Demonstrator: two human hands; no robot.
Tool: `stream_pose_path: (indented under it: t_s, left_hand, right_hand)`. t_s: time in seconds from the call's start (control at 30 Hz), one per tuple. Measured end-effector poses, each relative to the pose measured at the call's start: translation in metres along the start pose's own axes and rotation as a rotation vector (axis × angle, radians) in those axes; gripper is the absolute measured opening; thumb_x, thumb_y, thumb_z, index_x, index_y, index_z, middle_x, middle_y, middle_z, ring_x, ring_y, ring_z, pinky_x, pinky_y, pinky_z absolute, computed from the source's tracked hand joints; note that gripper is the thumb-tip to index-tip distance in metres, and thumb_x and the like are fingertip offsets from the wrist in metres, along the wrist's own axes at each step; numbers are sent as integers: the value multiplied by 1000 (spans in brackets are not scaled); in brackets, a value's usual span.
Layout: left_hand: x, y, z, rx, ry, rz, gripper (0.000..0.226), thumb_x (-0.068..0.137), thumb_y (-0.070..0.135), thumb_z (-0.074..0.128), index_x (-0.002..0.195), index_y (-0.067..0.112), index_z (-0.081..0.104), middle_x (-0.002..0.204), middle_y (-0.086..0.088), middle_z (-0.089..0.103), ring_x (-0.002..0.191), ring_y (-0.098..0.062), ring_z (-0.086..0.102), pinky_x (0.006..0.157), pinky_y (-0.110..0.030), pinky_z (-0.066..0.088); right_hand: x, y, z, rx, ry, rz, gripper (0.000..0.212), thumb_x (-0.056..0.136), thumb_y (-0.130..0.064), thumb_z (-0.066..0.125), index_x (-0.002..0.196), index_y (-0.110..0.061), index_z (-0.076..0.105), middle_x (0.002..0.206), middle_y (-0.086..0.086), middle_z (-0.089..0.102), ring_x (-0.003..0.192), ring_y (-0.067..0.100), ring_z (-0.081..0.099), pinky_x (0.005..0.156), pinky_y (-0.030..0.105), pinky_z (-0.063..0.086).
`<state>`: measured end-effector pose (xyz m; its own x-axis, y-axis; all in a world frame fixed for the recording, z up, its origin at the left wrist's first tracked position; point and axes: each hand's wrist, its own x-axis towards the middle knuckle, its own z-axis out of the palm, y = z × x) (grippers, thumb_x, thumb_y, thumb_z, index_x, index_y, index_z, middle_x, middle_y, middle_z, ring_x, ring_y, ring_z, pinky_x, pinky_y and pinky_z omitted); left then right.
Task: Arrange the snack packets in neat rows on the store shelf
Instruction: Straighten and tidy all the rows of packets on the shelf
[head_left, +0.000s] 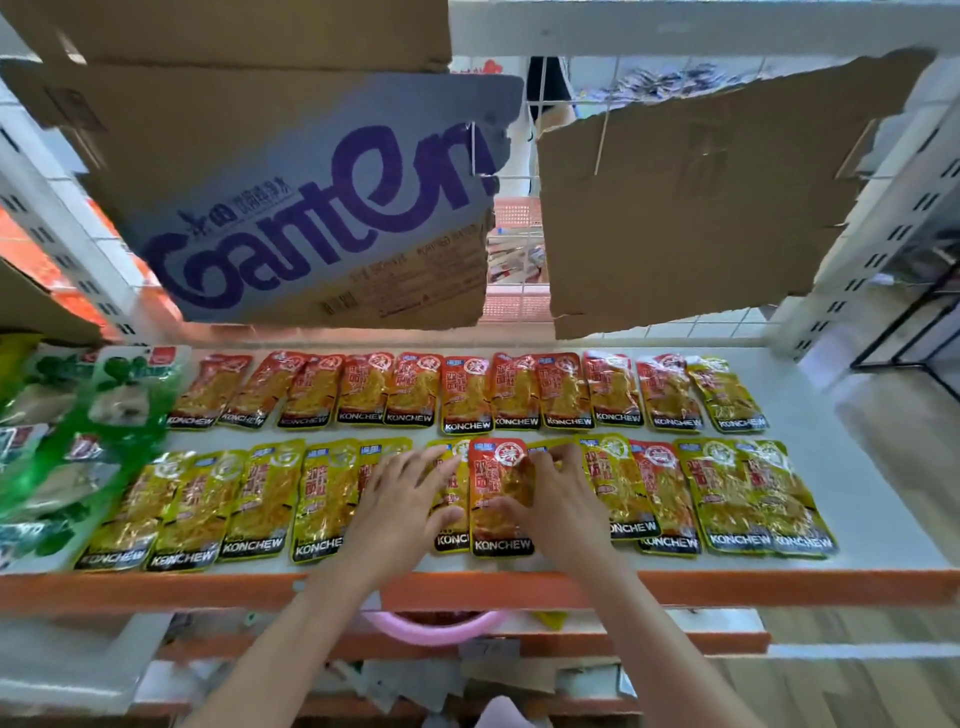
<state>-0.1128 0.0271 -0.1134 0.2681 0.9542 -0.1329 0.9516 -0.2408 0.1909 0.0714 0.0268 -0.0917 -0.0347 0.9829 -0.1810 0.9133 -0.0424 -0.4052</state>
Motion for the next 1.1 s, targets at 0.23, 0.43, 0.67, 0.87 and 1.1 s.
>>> stream_pose_path:
  t_s: [0.23,0.43,0.67,0.87,1.1]
  left_hand:
    - [-3,-5,-18,-83,-26,49,58,96,38,44,147,30,19,155,13,10,143,-11,2,114,-32,-10]
    - [3,7,-6,-173,67,114,56,94,40,46,144,22,29,152,7,21,142,-12,11,118,-32,2]
    - [19,18,6,-243,222,112,59,90,42,53,137,9,41,135,-2,43,127,-19,34,111,-29,23]
    - [27,32,2,-377,298,154,52,86,31,61,133,15,45,131,0,50,125,-18,39,107,-27,22]
    - [40,84,-5,-397,60,338,50,94,33,50,139,20,33,145,4,29,135,-13,22,107,-23,18]
  right_hand:
    - [5,-4,7,26,2,92,63,81,-58,59,118,-9,48,129,3,30,115,20,47,83,32,48]
    - [1,-9,21,-77,85,89,82,80,-65,50,131,-2,39,140,13,29,133,25,30,106,29,34]
    - [-2,-9,26,210,206,189,44,78,-38,71,100,-11,45,104,1,45,103,22,45,85,28,36]
    - [-10,-7,16,617,281,179,38,83,-15,68,109,-14,41,89,-2,59,84,20,60,72,28,47]
    - [-12,49,-29,664,485,243,40,91,-15,58,126,-14,39,90,-3,58,72,10,52,59,20,37]
